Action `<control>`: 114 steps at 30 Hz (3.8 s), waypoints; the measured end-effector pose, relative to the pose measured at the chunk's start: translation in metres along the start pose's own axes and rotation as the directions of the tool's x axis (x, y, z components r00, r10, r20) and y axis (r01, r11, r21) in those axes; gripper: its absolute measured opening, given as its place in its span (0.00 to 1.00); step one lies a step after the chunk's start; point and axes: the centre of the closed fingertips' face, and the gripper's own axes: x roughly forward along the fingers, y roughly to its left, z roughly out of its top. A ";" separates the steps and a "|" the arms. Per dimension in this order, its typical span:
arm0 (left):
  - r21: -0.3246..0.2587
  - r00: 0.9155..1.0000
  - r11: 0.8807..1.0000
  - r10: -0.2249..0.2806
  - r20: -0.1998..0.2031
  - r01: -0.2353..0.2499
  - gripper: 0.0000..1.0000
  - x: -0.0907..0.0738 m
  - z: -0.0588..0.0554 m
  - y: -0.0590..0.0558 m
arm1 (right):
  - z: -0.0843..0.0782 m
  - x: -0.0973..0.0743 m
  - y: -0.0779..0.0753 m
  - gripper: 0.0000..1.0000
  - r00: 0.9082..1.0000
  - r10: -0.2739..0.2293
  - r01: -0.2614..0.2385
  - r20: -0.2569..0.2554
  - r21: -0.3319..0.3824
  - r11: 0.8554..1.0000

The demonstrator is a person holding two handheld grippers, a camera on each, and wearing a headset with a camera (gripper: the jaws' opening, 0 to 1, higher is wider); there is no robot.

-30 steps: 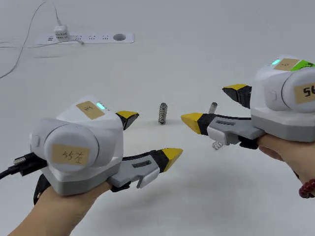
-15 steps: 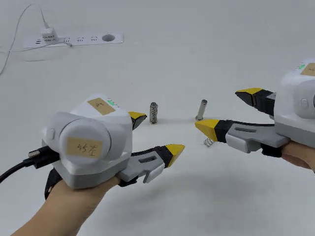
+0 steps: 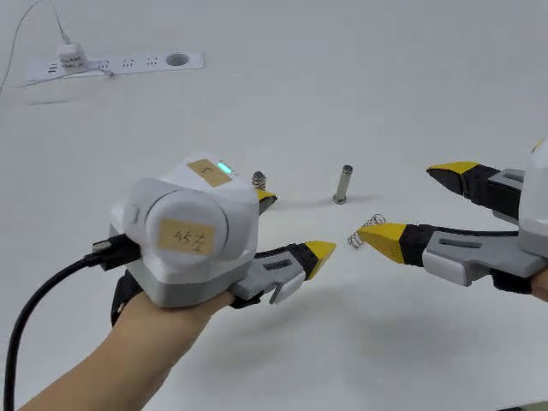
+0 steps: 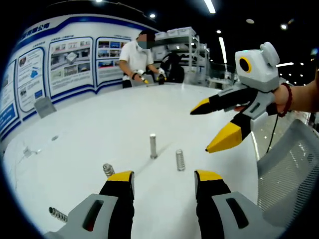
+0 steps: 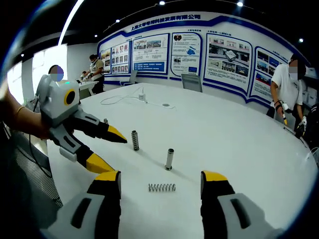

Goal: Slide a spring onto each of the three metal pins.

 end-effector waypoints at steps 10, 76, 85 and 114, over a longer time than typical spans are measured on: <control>0.013 0.999 0.999 -0.032 -0.010 0.032 0.43 0.025 -0.003 -0.017 | -0.010 -0.011 0.000 0.66 1.000 0.009 -0.010 0.011 0.021 1.000; -0.029 0.997 0.998 -0.065 -0.034 0.064 0.10 0.039 -0.025 -0.024 | -0.007 -0.007 -0.011 0.50 0.999 -0.041 0.035 0.019 0.238 0.971; -0.029 0.998 0.997 -0.066 0.026 0.066 0.10 0.018 -0.018 -0.022 | 0.002 0.000 0.008 0.43 0.999 0.026 -0.037 0.041 0.311 0.950; -0.056 0.980 0.990 -0.119 0.161 0.129 0.10 -0.032 0.003 -0.023 | 0.023 0.012 0.053 0.27 0.975 0.196 -0.223 0.106 0.480 0.848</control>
